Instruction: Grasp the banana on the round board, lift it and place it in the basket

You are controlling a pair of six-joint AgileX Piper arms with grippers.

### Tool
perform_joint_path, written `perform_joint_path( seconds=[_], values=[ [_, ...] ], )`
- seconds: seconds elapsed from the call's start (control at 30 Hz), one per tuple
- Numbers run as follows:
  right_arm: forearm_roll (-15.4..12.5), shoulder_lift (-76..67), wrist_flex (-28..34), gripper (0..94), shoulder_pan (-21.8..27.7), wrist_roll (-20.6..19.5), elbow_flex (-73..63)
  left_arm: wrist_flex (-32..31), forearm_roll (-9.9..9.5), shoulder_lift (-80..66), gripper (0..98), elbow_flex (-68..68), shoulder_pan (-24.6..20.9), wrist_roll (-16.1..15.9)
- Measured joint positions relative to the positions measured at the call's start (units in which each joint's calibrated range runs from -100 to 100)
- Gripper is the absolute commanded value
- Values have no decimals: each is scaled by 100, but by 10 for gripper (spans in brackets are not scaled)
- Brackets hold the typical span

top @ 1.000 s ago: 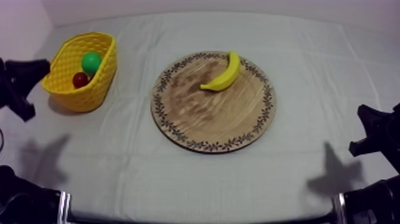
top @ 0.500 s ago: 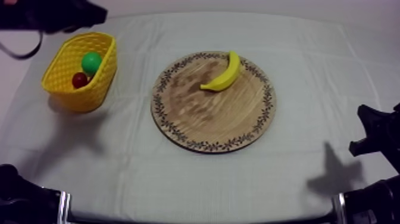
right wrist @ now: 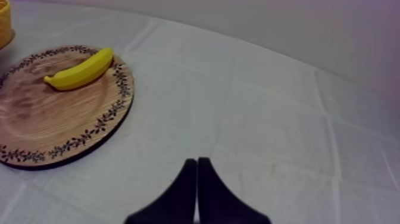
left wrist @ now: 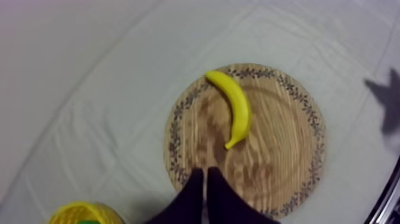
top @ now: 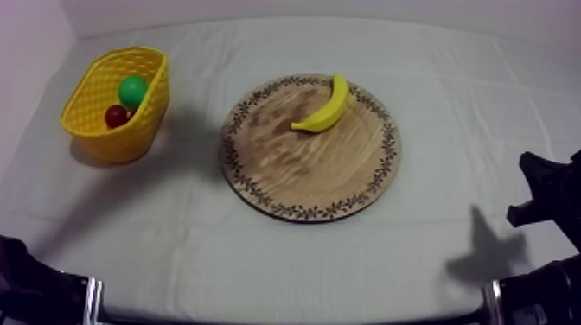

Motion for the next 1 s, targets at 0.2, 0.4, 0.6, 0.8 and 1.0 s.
perform_joint_path(
  seconds=[0.2, 0.4, 0.6, 0.8, 1.0],
  values=[
    [0, 0, 0, 2, 0, -2, 0, 356, 106, 1154, 0, -1341, 153, -89],
    [0, 0, 0, 2, 0, -2, 0, 678, 222, 2069, 74, -2163, 203, -67],
    [0, 0, 0, 2, 0, -3, 0, 794, 250, 2338, 284, -2296, 182, -87],
    [0, 0, 0, 2, 0, -3, 0, 786, 286, 2306, 531, -2289, 154, 3],
    [0, 0, 0, 2, 0, -3, 0, 764, 288, 2282, 760, -2256, 177, 185]
  ],
)
